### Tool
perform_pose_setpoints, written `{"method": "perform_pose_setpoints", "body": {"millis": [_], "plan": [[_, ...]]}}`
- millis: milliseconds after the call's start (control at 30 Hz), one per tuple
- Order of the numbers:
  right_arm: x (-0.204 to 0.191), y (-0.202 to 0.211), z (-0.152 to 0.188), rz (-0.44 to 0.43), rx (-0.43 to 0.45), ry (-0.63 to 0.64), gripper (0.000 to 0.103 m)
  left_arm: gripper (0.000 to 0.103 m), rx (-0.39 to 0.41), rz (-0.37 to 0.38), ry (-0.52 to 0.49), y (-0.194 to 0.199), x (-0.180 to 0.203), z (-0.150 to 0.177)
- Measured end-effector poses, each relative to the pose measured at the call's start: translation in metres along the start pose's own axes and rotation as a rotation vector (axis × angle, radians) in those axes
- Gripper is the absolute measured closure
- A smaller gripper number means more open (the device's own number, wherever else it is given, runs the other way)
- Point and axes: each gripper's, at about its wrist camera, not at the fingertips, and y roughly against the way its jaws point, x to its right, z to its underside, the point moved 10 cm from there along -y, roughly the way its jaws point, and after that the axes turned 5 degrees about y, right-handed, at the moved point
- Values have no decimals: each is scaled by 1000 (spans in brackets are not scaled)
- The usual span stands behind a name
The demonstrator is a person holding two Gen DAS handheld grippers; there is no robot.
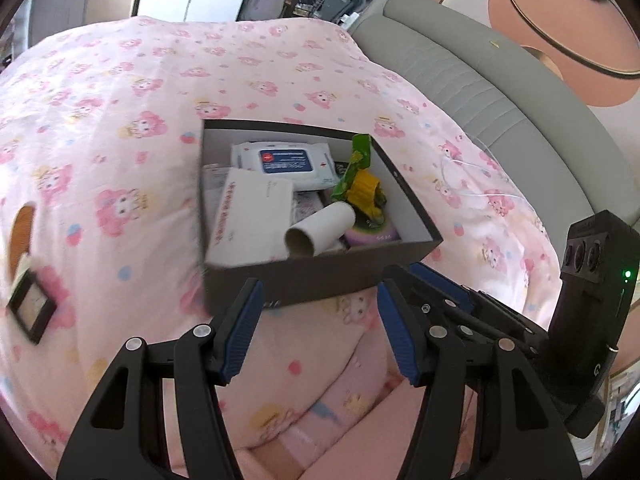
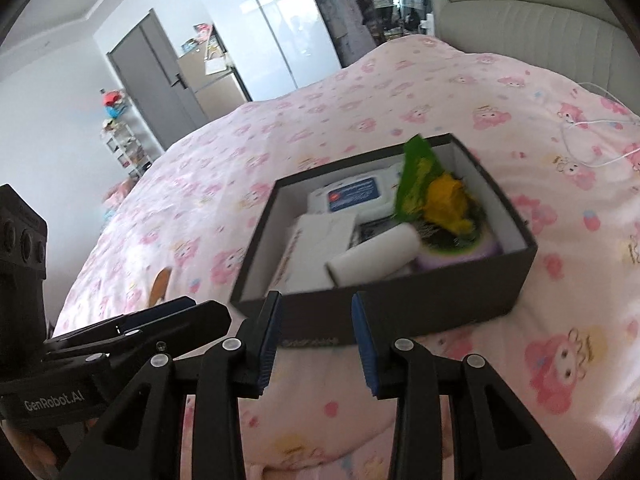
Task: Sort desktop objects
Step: 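Move the left tool back toward the black square photo frame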
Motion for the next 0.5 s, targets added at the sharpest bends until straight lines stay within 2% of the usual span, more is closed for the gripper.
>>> {"method": "perform_pose_setpoints", "body": {"millis": [500], "plan": [[-102, 38, 23, -95, 1, 163, 71, 43, 130, -48, 65, 107, -43, 35]]}}
